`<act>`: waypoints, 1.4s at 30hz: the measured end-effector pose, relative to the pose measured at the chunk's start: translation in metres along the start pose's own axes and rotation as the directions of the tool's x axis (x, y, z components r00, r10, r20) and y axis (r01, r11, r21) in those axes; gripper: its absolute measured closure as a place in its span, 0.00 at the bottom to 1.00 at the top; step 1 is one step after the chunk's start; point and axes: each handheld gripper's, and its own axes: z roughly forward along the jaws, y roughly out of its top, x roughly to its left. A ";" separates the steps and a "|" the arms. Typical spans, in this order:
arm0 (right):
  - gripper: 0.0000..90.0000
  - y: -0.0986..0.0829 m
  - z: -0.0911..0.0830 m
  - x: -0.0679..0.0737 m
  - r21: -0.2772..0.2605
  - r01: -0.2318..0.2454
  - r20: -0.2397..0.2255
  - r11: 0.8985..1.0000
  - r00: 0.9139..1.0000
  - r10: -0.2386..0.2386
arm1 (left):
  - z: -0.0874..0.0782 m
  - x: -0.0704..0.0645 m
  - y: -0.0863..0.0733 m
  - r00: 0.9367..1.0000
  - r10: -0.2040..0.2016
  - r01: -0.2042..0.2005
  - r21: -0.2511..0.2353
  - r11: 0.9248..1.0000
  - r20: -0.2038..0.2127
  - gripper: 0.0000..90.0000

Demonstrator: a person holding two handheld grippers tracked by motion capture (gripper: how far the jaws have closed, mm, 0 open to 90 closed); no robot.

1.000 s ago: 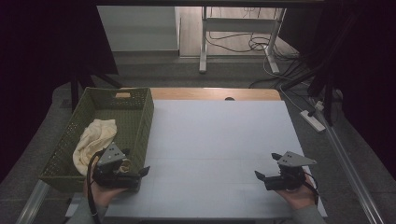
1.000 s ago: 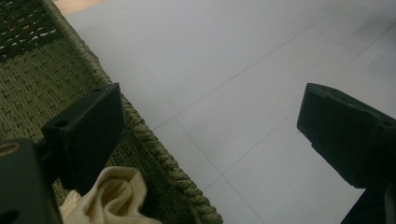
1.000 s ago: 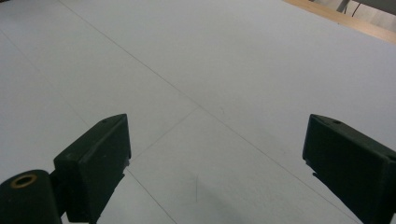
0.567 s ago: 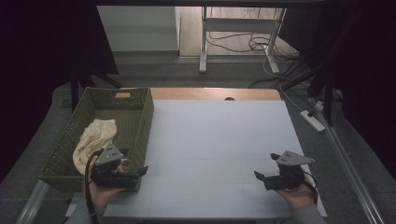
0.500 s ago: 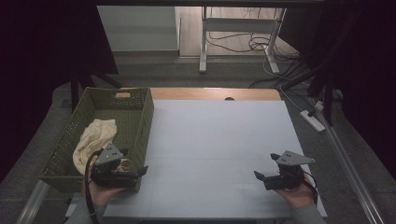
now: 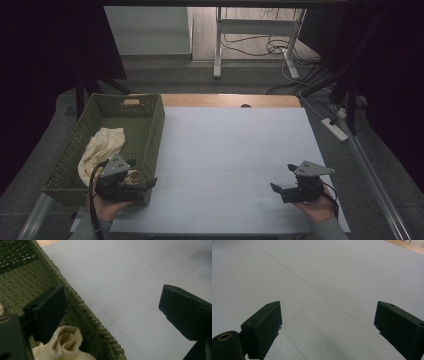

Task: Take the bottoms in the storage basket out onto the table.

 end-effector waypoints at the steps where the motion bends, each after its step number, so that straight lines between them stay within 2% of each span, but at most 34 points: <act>1: 0.09 0.001 0.001 0.000 -0.002 -0.001 -0.002 1.000 1.000 0.001 | -0.001 0.000 0.000 1.000 -0.003 0.003 -0.002 1.000 0.000 0.09; 12: 0.09 0.001 0.002 0.000 0.001 -0.003 -0.004 1.000 1.000 0.003 | -0.004 0.001 0.003 1.000 -0.011 0.011 -0.009 1.000 -0.005 0.09; 15: 0.09 0.001 0.002 0.001 0.002 -0.001 -0.001 1.000 1.000 0.002 | -0.005 0.003 0.006 1.000 -0.026 0.026 -0.012 1.000 0.006 0.10; 19: 0.09 0.001 0.002 0.001 0.007 -0.004 -0.003 1.000 1.000 0.004 | -0.007 0.005 0.008 1.000 -0.018 0.018 -0.002 1.000 -0.007 0.10; 27: 0.09 0.000 0.005 0.001 0.021 -0.004 -0.003 1.000 1.000 0.005 | -0.018 0.009 0.021 1.000 0.009 -0.010 -0.013 1.000 -0.028 0.10; 29: 0.09 -0.001 0.005 0.001 0.025 -0.006 -0.002 1.000 1.000 0.006 | -0.021 0.011 0.022 1.000 0.001 -0.001 -0.026 1.000 -0.010 0.09; 31: 0.09 -0.001 0.005 0.001 0.028 -0.006 0.000 1.000 1.000 0.006 | -0.021 0.011 0.023 1.000 -0.005 0.005 -0.029 1.000 -0.010 0.09; 42: 0.09 -0.001 0.006 0.001 0.029 -0.004 0.000 1.000 1.000 0.004 | -0.031 0.018 0.033 0.999 0.003 -0.005 -0.040 0.999 -0.038 0.09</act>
